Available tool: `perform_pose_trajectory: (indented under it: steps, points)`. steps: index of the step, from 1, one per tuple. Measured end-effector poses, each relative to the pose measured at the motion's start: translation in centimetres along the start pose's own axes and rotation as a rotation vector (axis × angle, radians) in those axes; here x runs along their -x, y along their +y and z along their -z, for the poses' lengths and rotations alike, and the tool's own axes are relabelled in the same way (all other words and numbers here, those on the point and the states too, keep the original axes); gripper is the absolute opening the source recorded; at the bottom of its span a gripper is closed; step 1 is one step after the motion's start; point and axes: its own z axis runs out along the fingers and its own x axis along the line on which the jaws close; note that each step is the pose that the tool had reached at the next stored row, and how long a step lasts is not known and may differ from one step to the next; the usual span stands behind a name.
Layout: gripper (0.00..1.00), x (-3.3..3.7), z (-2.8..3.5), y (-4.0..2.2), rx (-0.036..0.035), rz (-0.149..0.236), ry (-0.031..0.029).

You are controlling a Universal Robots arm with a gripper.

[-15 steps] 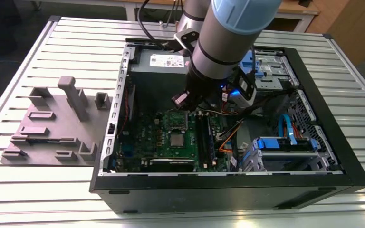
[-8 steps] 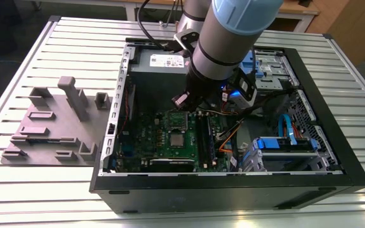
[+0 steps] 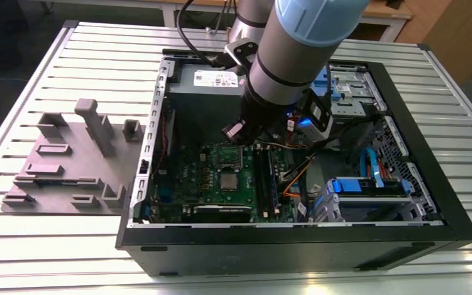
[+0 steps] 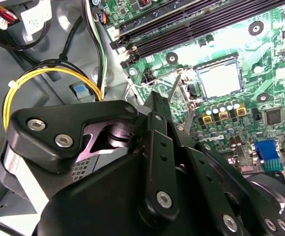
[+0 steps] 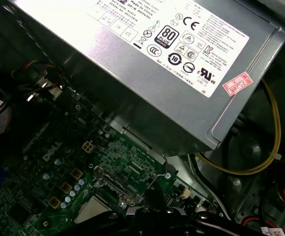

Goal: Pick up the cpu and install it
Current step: 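Close the cpu cover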

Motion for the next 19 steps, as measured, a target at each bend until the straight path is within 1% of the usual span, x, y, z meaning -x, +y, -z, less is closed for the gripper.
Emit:
perform_pose_trajectory:
  steps: [9,19]
  points:
    - [0.11,-0.27,0.12,-0.36,0.0010,0.006,0.0009]
    - [0.11,-0.39,0.16,-0.53,0.0011,0.007,0.0011]
